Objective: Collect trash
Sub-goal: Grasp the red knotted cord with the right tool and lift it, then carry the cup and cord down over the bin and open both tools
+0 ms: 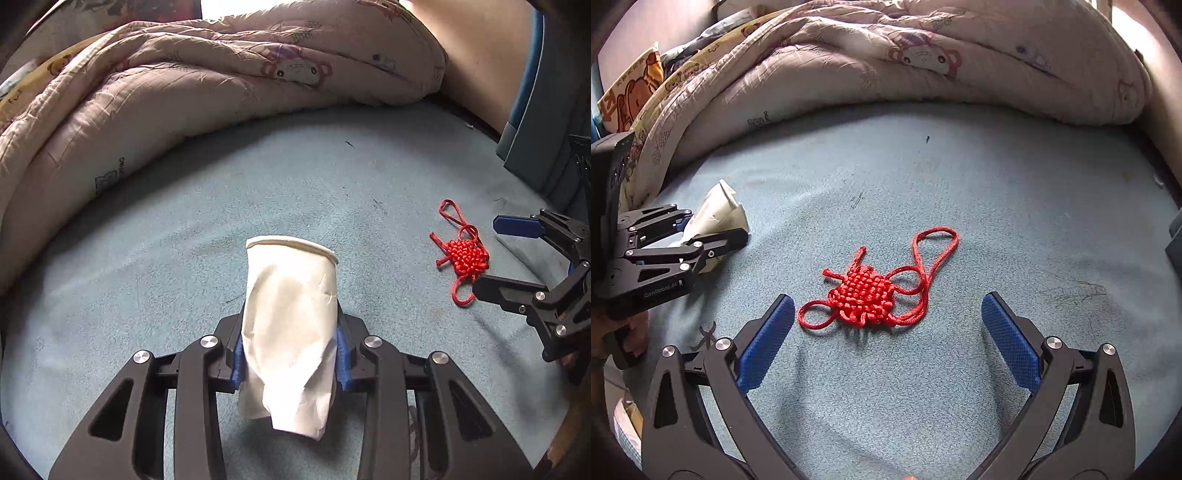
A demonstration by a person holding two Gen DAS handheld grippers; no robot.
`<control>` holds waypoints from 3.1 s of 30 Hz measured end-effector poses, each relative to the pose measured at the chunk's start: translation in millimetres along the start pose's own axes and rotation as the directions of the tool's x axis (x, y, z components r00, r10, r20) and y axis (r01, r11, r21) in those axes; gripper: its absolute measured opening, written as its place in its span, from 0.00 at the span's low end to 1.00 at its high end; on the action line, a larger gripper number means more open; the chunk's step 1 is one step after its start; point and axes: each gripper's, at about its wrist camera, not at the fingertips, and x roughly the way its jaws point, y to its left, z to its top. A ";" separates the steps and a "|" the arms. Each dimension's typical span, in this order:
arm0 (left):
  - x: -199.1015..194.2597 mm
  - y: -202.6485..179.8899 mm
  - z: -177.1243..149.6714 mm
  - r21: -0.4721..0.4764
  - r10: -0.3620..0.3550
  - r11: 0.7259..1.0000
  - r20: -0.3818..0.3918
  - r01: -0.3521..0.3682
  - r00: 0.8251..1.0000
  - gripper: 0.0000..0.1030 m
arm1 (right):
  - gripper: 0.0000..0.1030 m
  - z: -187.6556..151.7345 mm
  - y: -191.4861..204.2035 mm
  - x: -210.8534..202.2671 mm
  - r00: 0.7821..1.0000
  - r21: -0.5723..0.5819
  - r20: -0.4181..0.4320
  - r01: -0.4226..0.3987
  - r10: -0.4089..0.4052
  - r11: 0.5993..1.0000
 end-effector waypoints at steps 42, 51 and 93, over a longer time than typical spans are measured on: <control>-32.0 18.8 -18.0 -0.093 0.051 0.995 0.052 -0.046 0.997 0.34 | 0.10 -10.4 47.0 -24.8 0.997 -0.126 0.069 -0.007 0.016 0.992; -110.8 -27.7 -92.0 -0.096 -0.007 0.995 0.121 0.018 0.993 0.34 | 0.10 -82.7 111.3 -121.5 0.980 -0.239 0.164 -0.072 0.113 0.968; 99.3 -169.8 -440.3 0.003 -0.192 0.977 -0.405 0.212 0.894 0.57 | 0.11 -403.4 106.3 75.0 0.926 -0.144 -0.361 -0.174 0.112 0.974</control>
